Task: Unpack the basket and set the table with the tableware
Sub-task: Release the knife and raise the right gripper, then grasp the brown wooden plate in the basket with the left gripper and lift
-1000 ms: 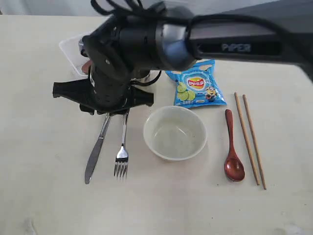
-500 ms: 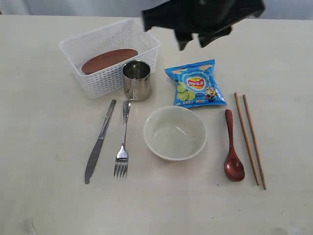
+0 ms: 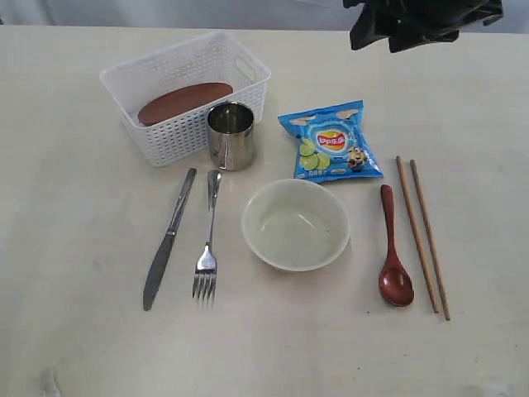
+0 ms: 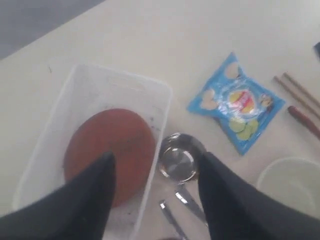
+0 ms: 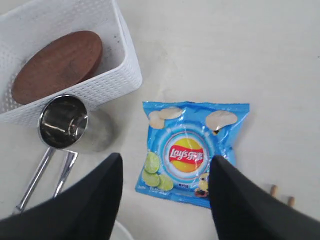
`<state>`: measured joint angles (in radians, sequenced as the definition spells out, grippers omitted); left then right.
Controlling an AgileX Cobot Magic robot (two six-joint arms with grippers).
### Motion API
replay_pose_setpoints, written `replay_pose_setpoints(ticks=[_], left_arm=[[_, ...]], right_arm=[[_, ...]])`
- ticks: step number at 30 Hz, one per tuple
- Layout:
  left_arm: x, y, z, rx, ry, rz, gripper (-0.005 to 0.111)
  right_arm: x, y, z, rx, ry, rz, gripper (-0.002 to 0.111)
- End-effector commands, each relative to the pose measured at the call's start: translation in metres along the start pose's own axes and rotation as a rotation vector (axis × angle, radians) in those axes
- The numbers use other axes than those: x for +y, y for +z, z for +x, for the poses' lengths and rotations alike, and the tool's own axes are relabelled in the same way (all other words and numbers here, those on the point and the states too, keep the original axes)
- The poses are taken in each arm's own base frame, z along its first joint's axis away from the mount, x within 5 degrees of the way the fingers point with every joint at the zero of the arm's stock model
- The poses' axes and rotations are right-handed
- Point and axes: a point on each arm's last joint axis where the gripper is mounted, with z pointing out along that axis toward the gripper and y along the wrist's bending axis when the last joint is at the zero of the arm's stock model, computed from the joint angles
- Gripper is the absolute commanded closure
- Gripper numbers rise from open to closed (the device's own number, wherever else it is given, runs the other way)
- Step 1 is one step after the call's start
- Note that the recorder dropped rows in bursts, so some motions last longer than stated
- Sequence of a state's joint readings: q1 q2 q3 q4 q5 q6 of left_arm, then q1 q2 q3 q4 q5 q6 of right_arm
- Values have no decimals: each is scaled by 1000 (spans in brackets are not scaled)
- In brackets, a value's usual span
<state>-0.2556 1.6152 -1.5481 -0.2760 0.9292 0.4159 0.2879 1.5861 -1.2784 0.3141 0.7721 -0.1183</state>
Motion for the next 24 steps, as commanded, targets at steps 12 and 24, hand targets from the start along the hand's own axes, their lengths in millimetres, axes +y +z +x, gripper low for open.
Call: replay_pose_setpoints(ticks=[12,24], left_arm=[[40,86,40,415,441,-126,58],[36,128,61,477,579,52,58]], right_arm=[[-15,18,18,-32,-195,34,58],[-24,37,42,-26,-220,69,58]])
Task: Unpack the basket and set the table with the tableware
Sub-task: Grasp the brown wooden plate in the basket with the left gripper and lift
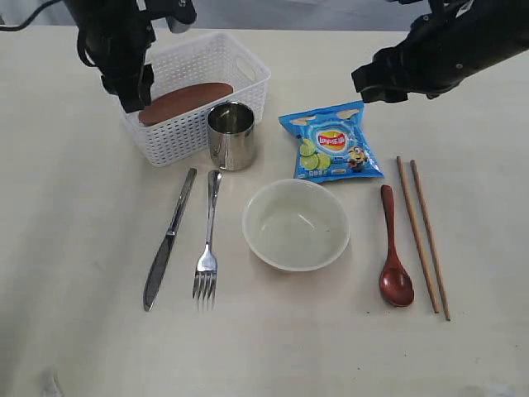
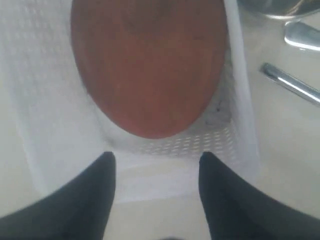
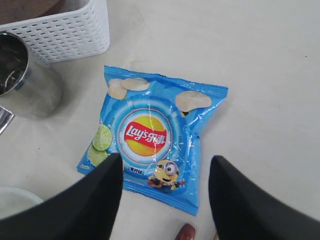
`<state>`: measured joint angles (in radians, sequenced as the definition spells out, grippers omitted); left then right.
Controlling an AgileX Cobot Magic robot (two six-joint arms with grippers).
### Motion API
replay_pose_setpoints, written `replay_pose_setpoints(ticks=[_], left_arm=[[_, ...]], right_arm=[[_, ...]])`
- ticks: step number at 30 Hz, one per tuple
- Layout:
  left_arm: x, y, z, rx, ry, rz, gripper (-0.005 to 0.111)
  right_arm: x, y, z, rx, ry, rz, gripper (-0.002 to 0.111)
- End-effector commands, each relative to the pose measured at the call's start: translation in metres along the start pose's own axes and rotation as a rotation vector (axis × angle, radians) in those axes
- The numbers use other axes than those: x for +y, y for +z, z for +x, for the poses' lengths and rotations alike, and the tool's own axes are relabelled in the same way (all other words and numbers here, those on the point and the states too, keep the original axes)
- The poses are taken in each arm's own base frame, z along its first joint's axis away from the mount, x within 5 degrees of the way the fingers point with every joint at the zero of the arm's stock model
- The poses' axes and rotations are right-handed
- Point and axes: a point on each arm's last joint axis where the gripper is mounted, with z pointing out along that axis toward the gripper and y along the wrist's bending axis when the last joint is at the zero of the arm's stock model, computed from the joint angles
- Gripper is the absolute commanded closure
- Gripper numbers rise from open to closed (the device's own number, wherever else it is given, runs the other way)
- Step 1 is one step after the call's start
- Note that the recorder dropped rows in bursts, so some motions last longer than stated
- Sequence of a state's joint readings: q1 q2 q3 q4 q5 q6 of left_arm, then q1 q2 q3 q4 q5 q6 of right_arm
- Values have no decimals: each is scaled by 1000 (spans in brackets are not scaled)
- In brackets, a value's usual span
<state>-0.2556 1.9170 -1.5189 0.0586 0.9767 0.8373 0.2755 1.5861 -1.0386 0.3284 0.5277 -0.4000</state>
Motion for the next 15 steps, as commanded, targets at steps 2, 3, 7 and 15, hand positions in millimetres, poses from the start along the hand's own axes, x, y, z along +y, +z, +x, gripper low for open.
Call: replay_pose_setpoints(ticks=[2,3,7,15], left_arm=[[-7,12,-2,-22,32,93,58],[-7,13,-2,-17,35,100,58],[-9,16,-1,1,37,119,58],[-11,39,0,32,50,160,58]], right_arm=[[-2,-1,-1,-20,-4,10,58],[-2,-1,-1,-20,-4,10,58],[-2,-1,-1,-20,-4,10,58],[-2,-1,0,-19,-2,8,58]])
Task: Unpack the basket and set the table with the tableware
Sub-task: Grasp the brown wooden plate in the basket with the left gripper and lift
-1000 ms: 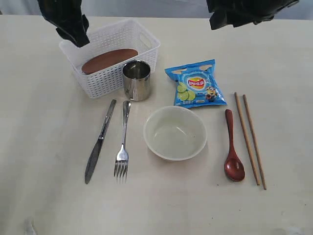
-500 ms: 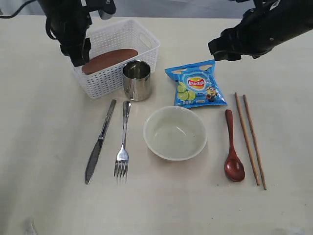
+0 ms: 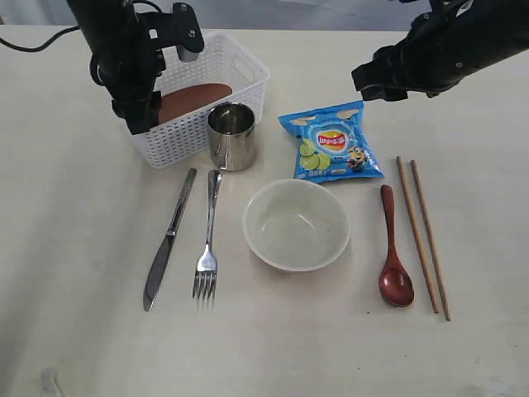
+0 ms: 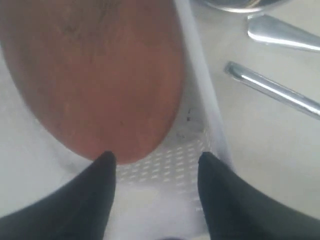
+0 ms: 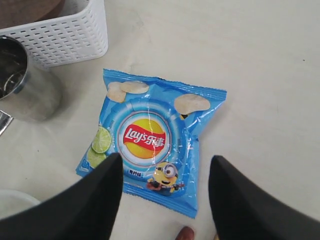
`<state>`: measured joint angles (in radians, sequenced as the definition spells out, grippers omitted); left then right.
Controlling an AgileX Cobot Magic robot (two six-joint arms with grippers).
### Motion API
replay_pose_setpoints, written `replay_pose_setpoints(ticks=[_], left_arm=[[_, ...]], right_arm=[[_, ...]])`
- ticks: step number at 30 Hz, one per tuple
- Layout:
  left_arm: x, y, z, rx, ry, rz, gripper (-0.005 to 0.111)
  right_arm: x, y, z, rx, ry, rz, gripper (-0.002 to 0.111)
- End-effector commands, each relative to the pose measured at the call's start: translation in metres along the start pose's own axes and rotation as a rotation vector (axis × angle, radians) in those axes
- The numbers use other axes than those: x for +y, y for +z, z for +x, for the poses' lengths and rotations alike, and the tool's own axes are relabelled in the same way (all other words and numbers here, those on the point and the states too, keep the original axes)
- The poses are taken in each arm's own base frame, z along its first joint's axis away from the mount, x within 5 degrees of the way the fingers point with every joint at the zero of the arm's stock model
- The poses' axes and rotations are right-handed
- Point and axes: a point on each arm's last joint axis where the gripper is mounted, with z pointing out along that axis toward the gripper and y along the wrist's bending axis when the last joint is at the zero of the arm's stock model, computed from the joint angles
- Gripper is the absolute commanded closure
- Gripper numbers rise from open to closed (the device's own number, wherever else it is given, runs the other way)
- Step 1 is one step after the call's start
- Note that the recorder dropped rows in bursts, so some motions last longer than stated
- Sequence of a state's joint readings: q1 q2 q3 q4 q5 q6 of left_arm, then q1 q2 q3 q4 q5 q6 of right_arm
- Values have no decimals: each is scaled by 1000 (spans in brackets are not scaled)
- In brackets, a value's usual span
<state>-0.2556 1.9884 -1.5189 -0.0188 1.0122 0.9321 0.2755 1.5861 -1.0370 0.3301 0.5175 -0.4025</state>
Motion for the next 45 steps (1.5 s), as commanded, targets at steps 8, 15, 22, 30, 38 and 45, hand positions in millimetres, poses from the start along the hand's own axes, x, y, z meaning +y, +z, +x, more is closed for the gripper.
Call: replay_pose_setpoints(ticks=[8,15,22,30,38,45], left_arm=[[-2,16,-1,-3,8,61,58],[-1,26,-5,-39,6,60,58],[1,34,-6,-43,4,51,58],[4,34,-7,-57,4,21,79],[7,34,-7,-60,5,-8,106],[11,19,-3,-18,22,-74,107]], right_arm=[[-2,-1,0,-14,-3,7,58],[-2,-1,0,-17,-1,7,58],[-2,-1,-1,-22,0,8,58],[-2,-1,-2,-32,11,6,58],[-2,-1,-2,-32,13,5,58],[-2,-1,-2,-42,17,7,58]])
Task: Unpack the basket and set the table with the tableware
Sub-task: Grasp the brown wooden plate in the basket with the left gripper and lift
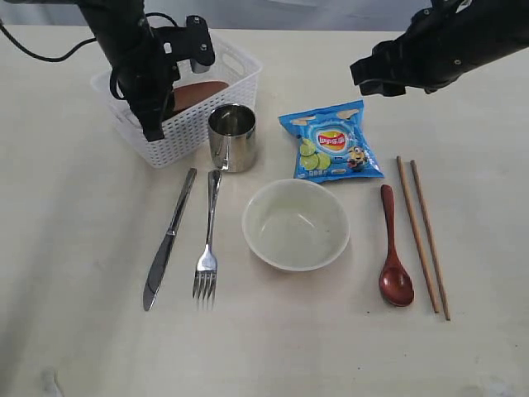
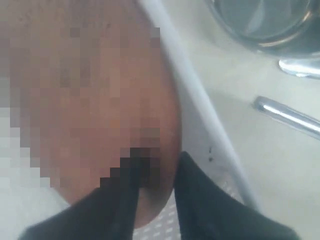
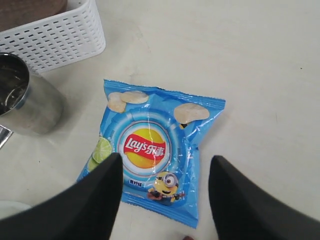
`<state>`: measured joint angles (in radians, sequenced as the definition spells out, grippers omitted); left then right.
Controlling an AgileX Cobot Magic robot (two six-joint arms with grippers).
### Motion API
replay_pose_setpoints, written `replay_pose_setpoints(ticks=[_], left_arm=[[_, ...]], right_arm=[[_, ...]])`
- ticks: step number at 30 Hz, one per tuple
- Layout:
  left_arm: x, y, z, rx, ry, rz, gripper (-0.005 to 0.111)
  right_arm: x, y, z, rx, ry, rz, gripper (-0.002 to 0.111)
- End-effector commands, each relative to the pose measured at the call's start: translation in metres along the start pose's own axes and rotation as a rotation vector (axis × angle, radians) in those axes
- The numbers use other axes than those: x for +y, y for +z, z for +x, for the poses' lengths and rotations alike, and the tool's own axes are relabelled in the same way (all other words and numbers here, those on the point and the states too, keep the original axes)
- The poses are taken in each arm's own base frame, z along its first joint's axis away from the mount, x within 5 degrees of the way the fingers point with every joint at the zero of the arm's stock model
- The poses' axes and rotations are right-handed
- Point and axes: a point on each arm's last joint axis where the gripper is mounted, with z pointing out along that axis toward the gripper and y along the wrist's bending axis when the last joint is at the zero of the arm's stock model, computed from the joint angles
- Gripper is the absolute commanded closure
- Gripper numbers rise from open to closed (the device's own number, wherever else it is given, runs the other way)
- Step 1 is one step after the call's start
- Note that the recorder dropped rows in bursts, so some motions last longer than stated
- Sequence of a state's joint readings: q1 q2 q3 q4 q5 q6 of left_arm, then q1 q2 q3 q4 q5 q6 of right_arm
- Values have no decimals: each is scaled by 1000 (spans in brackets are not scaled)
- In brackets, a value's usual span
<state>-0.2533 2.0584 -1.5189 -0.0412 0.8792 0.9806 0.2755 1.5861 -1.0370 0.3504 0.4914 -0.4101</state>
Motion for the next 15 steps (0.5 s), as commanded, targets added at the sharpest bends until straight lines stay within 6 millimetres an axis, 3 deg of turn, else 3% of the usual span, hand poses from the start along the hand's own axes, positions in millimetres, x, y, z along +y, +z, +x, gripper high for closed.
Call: replay_pose_setpoints(ticks=[1,8,15], left_arm=[[3,-15,4,28,-10,-41,107],[3,-50,2,-20,-8,-110,107],[2,-64,2,-41,-31,-129,107]], right_arm=[[-2,-1,0,-14,6,6,58],[-2,-1,0,-15,10,4,58],[-2,-1,0,-16,12,3,58]])
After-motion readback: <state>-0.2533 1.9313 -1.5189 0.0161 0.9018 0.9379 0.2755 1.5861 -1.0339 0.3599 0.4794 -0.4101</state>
